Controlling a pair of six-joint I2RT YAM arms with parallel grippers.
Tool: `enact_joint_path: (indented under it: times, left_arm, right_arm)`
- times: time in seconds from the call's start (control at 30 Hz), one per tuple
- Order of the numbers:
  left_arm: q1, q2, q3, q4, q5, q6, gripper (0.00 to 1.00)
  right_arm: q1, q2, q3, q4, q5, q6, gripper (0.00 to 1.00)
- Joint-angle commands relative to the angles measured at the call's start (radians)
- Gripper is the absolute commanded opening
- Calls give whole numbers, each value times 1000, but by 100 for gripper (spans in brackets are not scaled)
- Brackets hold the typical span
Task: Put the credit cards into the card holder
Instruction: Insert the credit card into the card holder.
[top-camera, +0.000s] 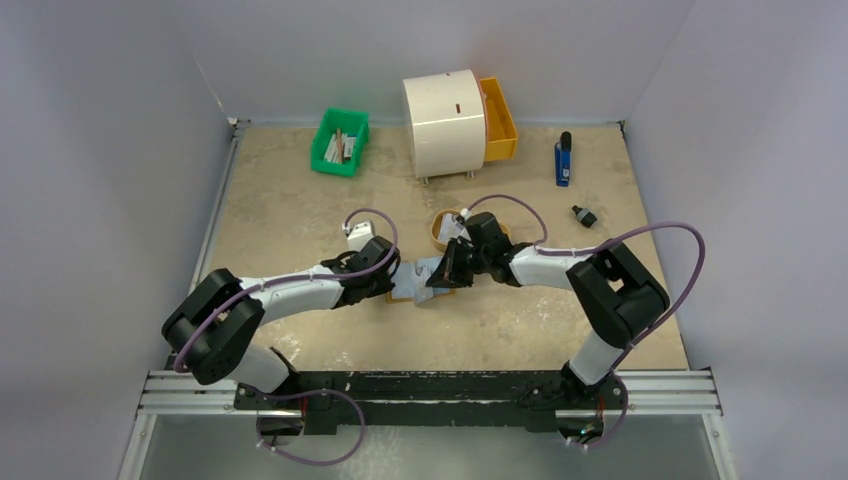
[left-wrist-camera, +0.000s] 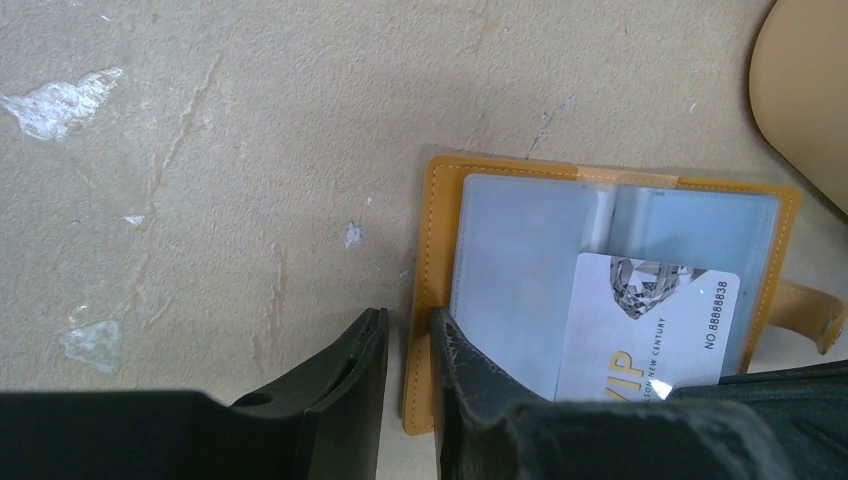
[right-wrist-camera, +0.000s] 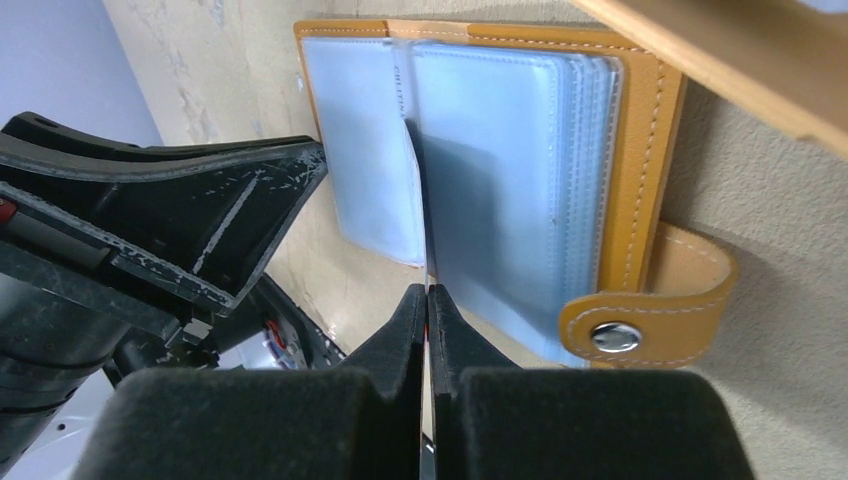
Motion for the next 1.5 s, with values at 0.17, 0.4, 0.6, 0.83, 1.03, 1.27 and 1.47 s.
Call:
enact_joint_path:
  times: [0.17, 0.4, 0.6, 0.83, 1.03, 1.27, 1.47]
  left_arm:
    - [6, 12, 2, 5, 6, 0, 21]
    - [7, 14, 6, 4, 4, 5, 21]
    - [7, 17, 5, -1, 1, 10, 21]
    - [7, 17, 5, -4, -1, 11, 21]
    - [6, 17, 4, -4, 1, 10, 21]
    - [7, 20, 1, 3, 6, 8, 21]
    - [5, 23, 0, 8, 13, 5, 20]
  right_arm:
    - [-1, 1, 29, 20, 21, 8, 0]
    - [6, 65, 66, 88, -59, -8, 0]
    - [5, 41, 53, 65, -14, -4, 0]
    - [1, 9, 26, 53, 53, 24, 0]
    - [0, 29, 36, 61, 59, 33, 0]
    - [-1, 55, 44, 92, 67, 31, 0]
    - [3, 82, 41, 111, 46, 35, 0]
